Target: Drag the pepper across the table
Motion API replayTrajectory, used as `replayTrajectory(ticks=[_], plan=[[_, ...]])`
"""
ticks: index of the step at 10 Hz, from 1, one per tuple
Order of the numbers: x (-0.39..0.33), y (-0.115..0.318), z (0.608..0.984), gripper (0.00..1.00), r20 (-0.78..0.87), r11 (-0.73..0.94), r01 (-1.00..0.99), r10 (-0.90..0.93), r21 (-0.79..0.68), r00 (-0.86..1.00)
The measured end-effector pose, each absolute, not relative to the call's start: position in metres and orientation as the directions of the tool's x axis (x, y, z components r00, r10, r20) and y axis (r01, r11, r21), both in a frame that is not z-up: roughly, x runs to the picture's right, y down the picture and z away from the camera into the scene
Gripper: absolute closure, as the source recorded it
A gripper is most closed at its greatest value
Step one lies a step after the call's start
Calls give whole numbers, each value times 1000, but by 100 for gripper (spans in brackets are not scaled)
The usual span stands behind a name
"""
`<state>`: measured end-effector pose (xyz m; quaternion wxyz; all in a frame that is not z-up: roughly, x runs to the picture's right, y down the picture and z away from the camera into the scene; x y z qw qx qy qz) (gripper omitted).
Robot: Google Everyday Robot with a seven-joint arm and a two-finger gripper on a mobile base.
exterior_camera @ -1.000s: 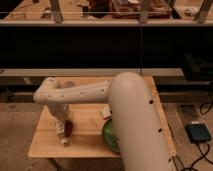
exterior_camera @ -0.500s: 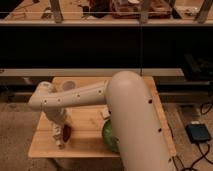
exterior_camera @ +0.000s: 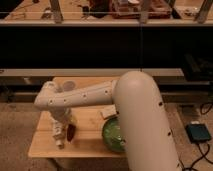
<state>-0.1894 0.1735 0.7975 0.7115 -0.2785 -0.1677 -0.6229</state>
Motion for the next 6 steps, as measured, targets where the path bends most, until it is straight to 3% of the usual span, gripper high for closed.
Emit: replayTrajectory(ticks=[6], plan=[[-169, 158, 795, 84, 572, 134, 964, -783, -230, 245]])
